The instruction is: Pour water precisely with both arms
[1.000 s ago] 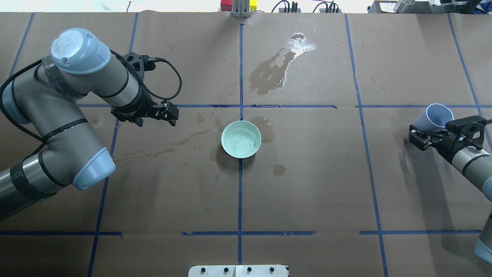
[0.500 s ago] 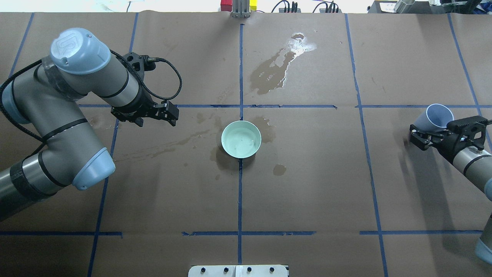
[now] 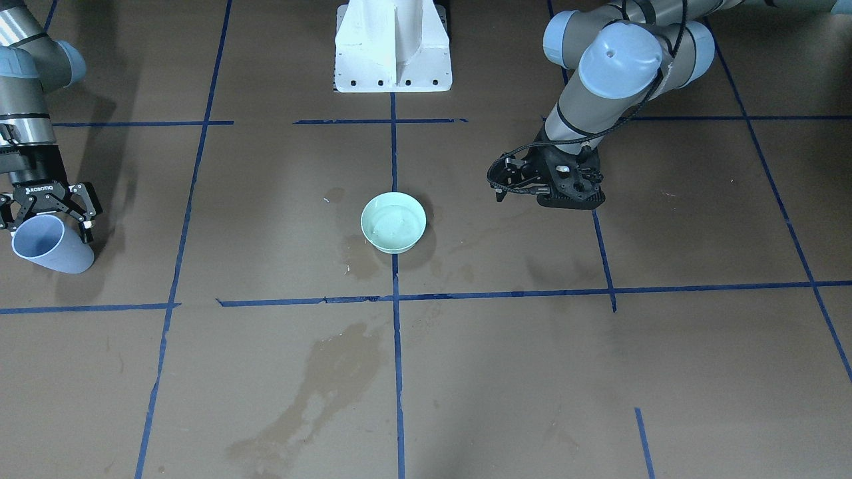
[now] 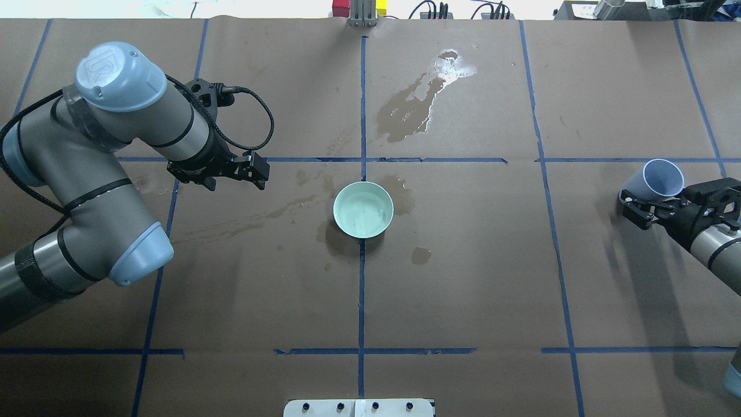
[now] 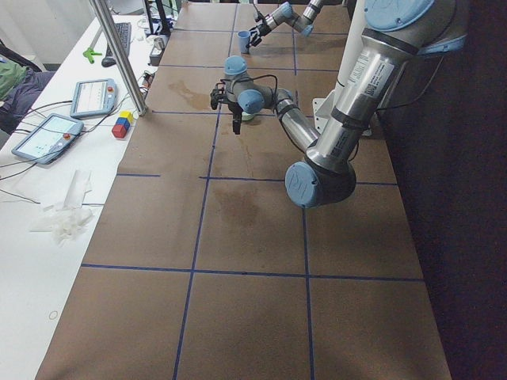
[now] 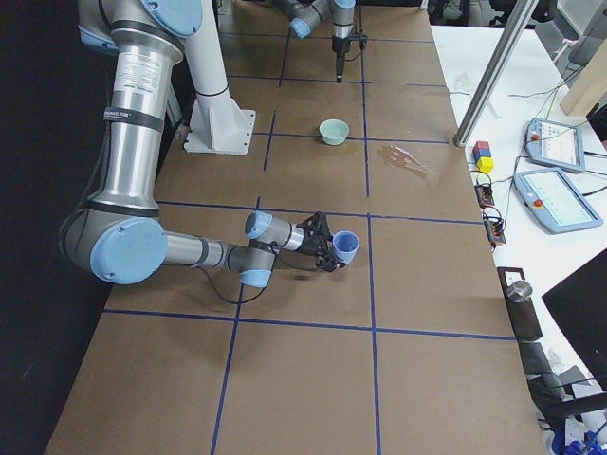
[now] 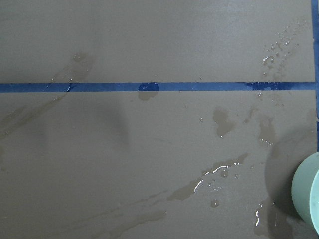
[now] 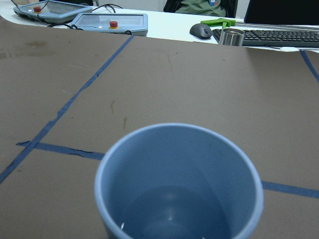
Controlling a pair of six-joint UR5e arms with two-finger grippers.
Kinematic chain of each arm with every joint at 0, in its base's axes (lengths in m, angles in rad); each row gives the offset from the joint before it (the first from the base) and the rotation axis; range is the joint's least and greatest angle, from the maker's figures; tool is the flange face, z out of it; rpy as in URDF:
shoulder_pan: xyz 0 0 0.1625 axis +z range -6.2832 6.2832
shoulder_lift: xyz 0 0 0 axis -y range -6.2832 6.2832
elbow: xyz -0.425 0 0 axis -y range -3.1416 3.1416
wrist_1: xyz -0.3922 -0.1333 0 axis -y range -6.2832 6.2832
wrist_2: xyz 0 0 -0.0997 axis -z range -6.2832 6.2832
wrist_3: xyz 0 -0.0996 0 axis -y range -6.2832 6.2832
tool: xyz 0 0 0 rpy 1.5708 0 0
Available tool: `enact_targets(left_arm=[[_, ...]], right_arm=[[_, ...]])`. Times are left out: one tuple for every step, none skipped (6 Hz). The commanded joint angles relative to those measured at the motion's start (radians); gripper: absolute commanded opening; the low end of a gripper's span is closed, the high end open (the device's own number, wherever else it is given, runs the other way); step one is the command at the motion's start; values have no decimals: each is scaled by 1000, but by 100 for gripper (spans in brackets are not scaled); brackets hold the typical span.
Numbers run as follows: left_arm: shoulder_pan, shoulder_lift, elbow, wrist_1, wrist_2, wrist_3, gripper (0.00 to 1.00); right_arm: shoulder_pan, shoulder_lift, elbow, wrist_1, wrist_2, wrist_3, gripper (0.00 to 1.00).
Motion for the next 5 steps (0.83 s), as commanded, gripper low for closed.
enact_targets(left_arm=[[0, 0, -1, -1, 0, -2, 100], [0, -2, -1, 0, -2, -2, 100], [2, -2, -1, 0, 0, -2, 100], [2, -2, -2, 0, 0, -11, 100], [5, -3, -4, 0, 0, -20, 100]], right_arm=[[-32, -40, -1, 83, 19, 11, 100], [-36, -76, 1, 139, 65, 11, 100], [-30, -128, 30, 156, 118, 8, 100], [-23, -179, 59, 159, 169, -3, 100], [23, -191, 61, 167, 227, -9, 100]])
